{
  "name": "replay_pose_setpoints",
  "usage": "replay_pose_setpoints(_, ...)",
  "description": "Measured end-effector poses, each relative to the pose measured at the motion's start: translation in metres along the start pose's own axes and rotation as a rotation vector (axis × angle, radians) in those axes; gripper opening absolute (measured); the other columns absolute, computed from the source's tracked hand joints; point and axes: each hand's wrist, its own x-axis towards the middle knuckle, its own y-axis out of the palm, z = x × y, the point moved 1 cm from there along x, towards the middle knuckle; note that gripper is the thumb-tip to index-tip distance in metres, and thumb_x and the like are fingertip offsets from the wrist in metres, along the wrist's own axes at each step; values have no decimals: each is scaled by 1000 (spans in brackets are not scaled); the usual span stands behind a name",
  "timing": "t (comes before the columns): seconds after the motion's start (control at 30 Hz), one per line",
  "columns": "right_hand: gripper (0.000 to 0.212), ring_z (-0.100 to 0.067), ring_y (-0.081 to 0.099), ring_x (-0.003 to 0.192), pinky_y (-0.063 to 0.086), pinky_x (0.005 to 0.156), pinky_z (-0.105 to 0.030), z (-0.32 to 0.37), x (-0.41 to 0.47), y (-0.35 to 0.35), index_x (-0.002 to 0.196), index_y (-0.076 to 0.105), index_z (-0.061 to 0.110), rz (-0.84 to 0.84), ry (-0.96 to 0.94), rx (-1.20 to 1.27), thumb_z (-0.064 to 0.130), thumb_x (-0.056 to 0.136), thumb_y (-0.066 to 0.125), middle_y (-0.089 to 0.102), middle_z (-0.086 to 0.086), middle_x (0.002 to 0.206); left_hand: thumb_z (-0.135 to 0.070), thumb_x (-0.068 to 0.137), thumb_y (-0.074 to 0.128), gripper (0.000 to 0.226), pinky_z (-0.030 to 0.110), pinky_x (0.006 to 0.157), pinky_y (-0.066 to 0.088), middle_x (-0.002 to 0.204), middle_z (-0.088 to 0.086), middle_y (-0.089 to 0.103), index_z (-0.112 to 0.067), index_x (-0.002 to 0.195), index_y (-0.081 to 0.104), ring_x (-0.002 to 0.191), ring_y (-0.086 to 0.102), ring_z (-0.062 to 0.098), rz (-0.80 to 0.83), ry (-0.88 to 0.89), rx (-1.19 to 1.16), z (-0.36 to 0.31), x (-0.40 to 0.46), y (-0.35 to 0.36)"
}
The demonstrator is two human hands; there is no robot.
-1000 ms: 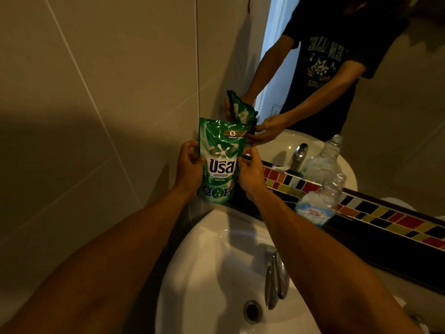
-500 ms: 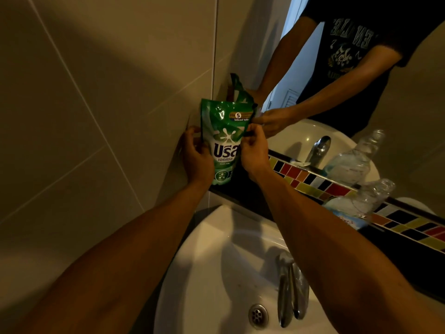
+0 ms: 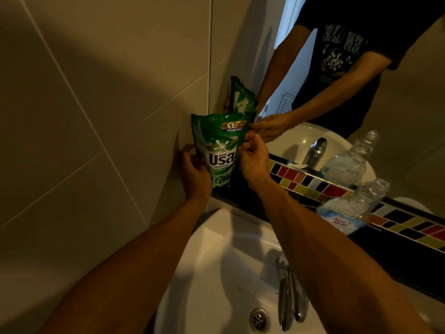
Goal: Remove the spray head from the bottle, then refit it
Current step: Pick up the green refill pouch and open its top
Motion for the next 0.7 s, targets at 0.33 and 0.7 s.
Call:
replay_pose_setpoints(0.33,26,-26,72,97,62,74,-36,-5,-9,1,111,59,17,35,77,52,-5,103,48,72,-11,105,-9,85,70,85,49,102,52,150,5,48,-39,153,28,132,53,31,38,-409,-192,15,-47,29)
replay_pose_setpoints(0.7,23,-30,73,104,63,90,-53,-12,-4,9,113,59,14,51,109,122,-3,105,46,73,-12,109,-19,83,72,77,55,95,55,149,8,49,-39,149,36,131,54,35,23,-382,-194,20,-6,32)
